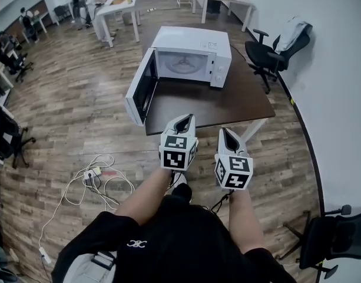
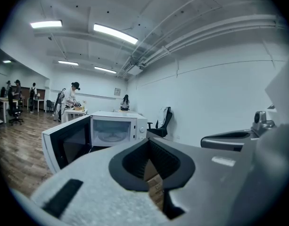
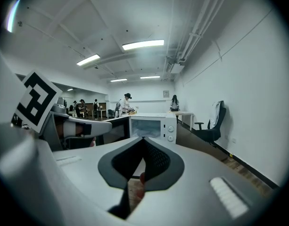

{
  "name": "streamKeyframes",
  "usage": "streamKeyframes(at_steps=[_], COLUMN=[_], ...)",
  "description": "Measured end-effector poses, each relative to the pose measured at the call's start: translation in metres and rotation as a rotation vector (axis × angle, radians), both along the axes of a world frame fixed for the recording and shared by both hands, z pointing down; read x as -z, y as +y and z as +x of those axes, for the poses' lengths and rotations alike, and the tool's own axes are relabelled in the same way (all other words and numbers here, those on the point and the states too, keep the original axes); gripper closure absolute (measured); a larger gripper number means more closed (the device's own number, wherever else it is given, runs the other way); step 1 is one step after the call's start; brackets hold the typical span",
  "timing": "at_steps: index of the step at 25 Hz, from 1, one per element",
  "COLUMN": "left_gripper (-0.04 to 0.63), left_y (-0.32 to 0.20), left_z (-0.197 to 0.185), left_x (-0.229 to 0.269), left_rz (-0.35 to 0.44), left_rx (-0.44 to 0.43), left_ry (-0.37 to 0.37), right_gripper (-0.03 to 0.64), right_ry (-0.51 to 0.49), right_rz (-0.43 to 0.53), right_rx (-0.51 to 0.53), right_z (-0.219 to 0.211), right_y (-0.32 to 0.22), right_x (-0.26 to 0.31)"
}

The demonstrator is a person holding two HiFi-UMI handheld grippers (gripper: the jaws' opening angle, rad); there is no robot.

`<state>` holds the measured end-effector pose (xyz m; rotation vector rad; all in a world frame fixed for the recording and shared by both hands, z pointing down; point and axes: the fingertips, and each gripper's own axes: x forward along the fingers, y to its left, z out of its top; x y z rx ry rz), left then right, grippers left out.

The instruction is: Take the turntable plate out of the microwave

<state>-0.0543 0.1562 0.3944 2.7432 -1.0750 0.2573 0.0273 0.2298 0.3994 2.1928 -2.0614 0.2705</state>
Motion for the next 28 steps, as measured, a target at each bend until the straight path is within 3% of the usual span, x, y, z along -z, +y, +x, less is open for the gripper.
streamKeyframes(at_steps=[13, 28], left_gripper=[0.586, 0.586], left_y=[-0.149, -0.267], left_z=[0.054, 0.065], left_x=[-0.011, -0.019], left_rz=[-0.047, -0.038], left_rx=[0.027, 0.085], left_ry=[-0.010, -0.030], right_gripper=[0.608, 0.609], right_ry=[-0.018, -0.025], right_rz=[-0.046, -0.045], right_rx=[0.029, 0.109], right_z=[0.058, 0.062], right_y=[-0.152, -0.281], right_x=[-0.006, -0.010])
